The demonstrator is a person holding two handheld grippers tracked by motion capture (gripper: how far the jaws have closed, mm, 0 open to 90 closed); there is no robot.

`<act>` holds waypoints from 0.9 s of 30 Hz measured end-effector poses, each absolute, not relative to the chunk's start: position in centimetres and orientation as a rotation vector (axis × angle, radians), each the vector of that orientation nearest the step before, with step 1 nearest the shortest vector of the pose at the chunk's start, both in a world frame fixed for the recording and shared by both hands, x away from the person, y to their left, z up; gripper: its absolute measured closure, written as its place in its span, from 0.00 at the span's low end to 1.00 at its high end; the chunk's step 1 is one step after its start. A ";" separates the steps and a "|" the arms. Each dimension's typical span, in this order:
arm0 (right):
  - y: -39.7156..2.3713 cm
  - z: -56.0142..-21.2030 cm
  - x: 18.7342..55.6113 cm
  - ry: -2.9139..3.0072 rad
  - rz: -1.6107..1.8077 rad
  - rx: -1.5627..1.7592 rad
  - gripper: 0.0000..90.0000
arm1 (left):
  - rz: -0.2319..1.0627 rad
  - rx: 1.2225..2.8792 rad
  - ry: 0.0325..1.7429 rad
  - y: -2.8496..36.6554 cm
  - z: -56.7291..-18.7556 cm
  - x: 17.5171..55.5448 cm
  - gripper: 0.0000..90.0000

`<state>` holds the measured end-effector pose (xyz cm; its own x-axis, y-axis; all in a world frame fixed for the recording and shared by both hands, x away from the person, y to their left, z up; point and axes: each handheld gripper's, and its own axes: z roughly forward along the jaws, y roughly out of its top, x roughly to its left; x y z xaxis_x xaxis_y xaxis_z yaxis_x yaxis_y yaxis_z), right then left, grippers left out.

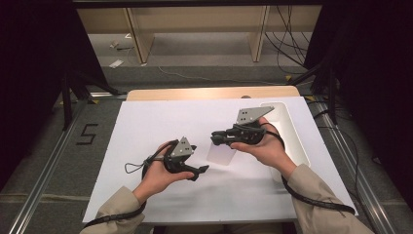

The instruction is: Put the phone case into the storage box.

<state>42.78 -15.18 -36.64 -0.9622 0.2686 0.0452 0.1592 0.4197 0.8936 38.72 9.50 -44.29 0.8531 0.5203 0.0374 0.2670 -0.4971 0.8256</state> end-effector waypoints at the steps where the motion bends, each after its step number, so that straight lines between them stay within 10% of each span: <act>1: -15.1 -36.6 42.8 2.565 1.587 0.380 0.89 | 0.348 2.113 0.572 9.5 -44.3 38.7 0.23; 27: -14.3 -36.8 42.4 2.624 1.564 0.345 0.89 | 0.303 2.108 0.472 8.5 -44.6 38.7 0.36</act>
